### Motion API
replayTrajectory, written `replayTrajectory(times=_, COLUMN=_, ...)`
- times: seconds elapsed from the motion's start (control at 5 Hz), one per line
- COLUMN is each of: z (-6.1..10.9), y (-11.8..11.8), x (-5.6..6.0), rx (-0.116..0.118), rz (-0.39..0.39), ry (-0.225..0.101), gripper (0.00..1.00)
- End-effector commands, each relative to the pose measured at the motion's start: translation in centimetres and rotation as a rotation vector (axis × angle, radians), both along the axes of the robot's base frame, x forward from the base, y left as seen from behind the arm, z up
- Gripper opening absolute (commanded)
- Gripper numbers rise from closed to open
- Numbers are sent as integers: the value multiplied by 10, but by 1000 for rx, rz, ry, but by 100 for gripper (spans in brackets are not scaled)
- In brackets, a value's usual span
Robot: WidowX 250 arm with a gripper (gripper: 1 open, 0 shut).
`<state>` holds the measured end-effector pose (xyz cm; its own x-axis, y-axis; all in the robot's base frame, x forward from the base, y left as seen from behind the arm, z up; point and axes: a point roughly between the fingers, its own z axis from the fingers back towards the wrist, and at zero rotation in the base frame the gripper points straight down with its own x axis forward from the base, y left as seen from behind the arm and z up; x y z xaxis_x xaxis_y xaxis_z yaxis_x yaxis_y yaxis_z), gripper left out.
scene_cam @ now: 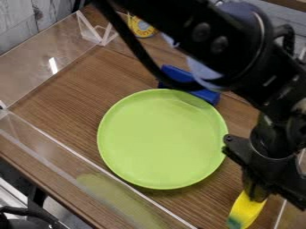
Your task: Put the banana in the green plate
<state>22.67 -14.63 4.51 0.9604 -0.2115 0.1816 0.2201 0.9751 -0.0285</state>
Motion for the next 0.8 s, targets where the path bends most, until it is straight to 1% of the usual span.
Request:
replayTrajectory(times=0.0, z=29, y=0, x=9, rx=-17, rz=1, ry=-52, gripper=0)
replayTrajectory(times=0.2, z=53, y=11, x=12, rx=4, rz=2, ry=-64, gripper=0)
replayTrajectory(times=0.4, z=57, y=16, x=13, rx=12, rz=-3, ry=-59, gripper=100)
replayTrajectory(times=0.6, z=51, y=14, x=12, rx=12, rz=-8, ry=-53, gripper=100)
